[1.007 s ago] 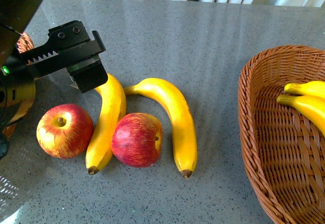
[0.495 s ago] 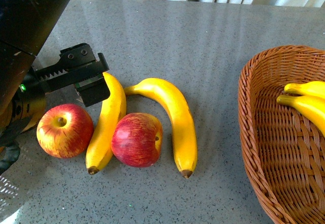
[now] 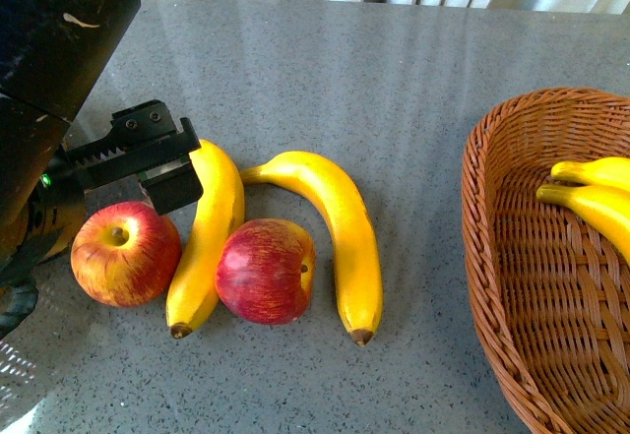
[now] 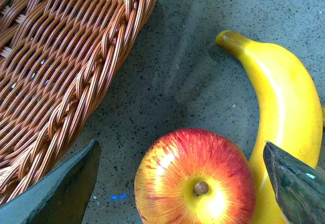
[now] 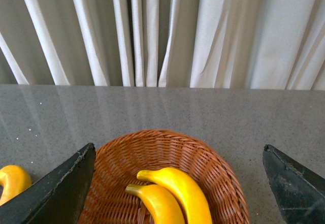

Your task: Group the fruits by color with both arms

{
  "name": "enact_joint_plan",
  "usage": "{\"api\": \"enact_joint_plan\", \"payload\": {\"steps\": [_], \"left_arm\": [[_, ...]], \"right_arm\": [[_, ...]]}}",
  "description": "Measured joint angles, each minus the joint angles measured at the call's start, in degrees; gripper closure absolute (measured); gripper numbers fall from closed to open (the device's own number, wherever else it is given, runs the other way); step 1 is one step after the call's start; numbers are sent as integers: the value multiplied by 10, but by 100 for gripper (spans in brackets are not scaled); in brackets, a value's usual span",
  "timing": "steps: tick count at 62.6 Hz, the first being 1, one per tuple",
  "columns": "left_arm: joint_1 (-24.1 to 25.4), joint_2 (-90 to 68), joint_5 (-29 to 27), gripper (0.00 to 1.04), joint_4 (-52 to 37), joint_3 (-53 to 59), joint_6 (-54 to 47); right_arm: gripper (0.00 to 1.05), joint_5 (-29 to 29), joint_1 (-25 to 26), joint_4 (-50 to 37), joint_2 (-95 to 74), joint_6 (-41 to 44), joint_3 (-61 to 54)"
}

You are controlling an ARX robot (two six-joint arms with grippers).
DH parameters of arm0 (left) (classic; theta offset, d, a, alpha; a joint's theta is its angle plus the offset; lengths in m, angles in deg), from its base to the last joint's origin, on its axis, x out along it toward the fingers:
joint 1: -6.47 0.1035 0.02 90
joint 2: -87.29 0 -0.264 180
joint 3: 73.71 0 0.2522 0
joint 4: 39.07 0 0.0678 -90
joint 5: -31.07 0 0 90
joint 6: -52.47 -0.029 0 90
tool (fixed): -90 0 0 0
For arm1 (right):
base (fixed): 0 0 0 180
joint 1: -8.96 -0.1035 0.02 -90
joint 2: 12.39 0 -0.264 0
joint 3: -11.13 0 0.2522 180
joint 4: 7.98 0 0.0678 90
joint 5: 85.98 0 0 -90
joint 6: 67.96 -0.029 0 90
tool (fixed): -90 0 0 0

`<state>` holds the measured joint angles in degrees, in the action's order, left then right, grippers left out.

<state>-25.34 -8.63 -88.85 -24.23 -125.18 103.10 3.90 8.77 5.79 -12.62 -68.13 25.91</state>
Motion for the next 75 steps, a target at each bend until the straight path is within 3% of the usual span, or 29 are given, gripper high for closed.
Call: {"api": "enact_joint_plan", "payload": {"steps": [75], "left_arm": [[-7, -57, 32, 9, -22, 1, -2]], "right_arm": [[9, 0, 0, 0, 0, 0, 0]]}}
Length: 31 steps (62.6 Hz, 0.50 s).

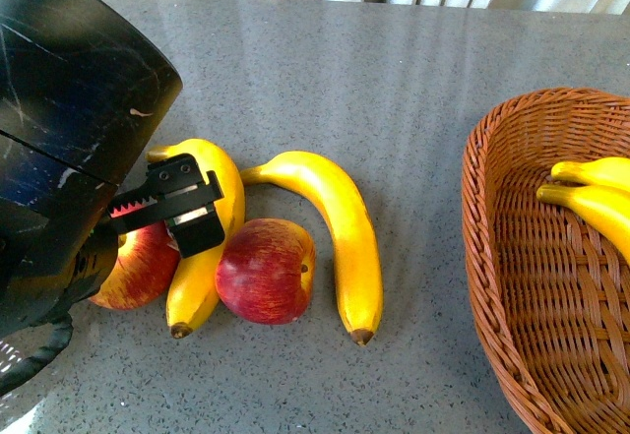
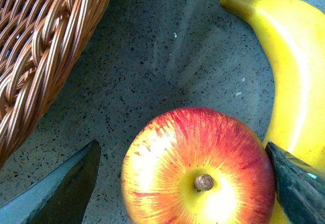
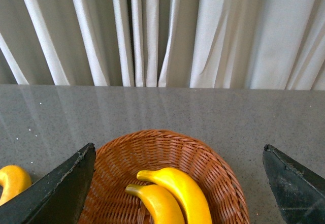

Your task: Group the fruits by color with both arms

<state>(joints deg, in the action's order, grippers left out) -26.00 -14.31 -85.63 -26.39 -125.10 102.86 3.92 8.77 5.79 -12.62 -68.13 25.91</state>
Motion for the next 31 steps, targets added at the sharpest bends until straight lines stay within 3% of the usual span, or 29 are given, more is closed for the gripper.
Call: {"api": "enact_joint_plan", "payload": {"steps": [19, 31], "left_arm": [[-9, -10, 6, 9, 1, -1, 0], [-11, -10, 2, 31, 3, -3, -2]], "right_arm": [[9, 0, 0, 0, 0, 0, 0], [9, 0, 0, 0, 0, 0, 0]]}}
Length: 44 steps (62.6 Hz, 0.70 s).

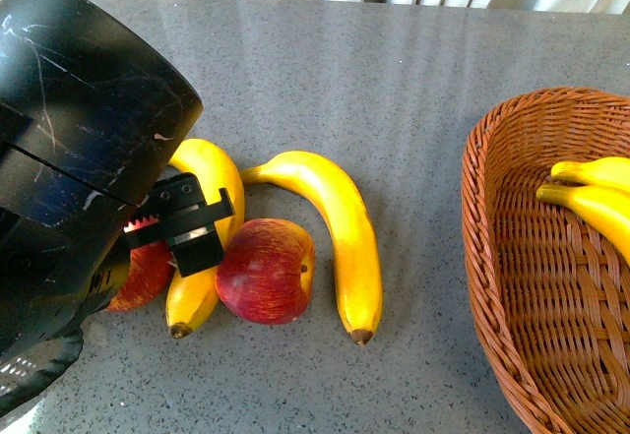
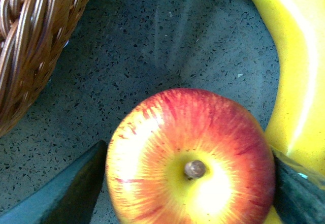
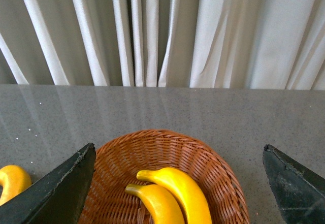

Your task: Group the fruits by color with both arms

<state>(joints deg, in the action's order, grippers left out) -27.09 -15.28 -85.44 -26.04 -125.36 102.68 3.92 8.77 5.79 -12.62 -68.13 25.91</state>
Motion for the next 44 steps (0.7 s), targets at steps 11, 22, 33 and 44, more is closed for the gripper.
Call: {"api": "enact_joint_plan", "payload": {"steps": [11, 22, 33, 44], "left_arm": [[-5, 9, -3, 33, 12, 0, 0], [-7, 58, -27, 33, 31, 0, -8], [-8, 127, -77, 33, 46, 0, -45], [5, 193, -111, 33, 68, 0, -74]], "right_arm": [[9, 0, 0, 0, 0, 0, 0], [9, 0, 0, 0, 0, 0, 0], [9, 0, 0, 0, 0, 0, 0], [9, 0, 0, 0, 0, 0, 0]]}}
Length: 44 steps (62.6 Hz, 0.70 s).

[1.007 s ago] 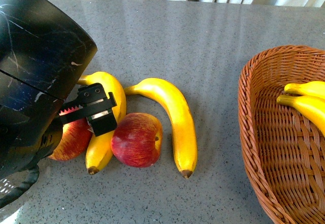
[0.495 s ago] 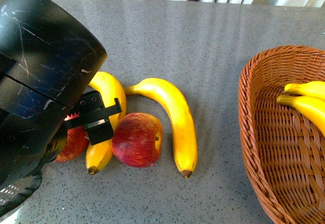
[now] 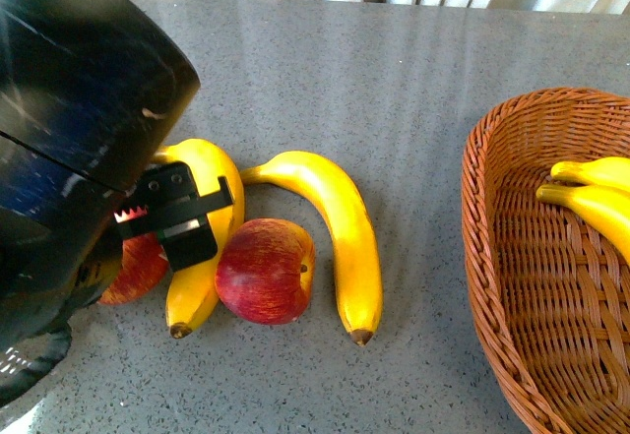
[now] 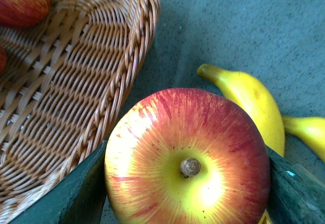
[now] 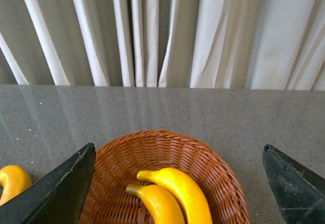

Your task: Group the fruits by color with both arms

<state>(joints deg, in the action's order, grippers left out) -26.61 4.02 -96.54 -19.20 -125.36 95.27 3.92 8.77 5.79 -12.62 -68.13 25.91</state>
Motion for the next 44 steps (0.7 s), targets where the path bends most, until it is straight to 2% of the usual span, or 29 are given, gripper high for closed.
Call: {"api": "enact_joint_plan", "payload": {"steps": [12, 16, 22, 30, 32, 44], "left_arm": [[75, 62, -38, 33, 55, 28, 5], [115, 70, -27, 33, 59, 56, 15], [147, 67, 1, 32, 49, 92, 35], [156, 56, 5, 10, 32, 106, 44], [157, 54, 5, 7, 30, 107, 44], [133, 41, 0, 9, 8, 106, 37]], "right_arm": [[9, 0, 0, 0, 0, 0, 0], [9, 0, 0, 0, 0, 0, 0], [9, 0, 0, 0, 0, 0, 0], [9, 0, 0, 0, 0, 0, 0], [9, 0, 0, 0, 0, 0, 0], [9, 0, 0, 0, 0, 0, 0]]}}
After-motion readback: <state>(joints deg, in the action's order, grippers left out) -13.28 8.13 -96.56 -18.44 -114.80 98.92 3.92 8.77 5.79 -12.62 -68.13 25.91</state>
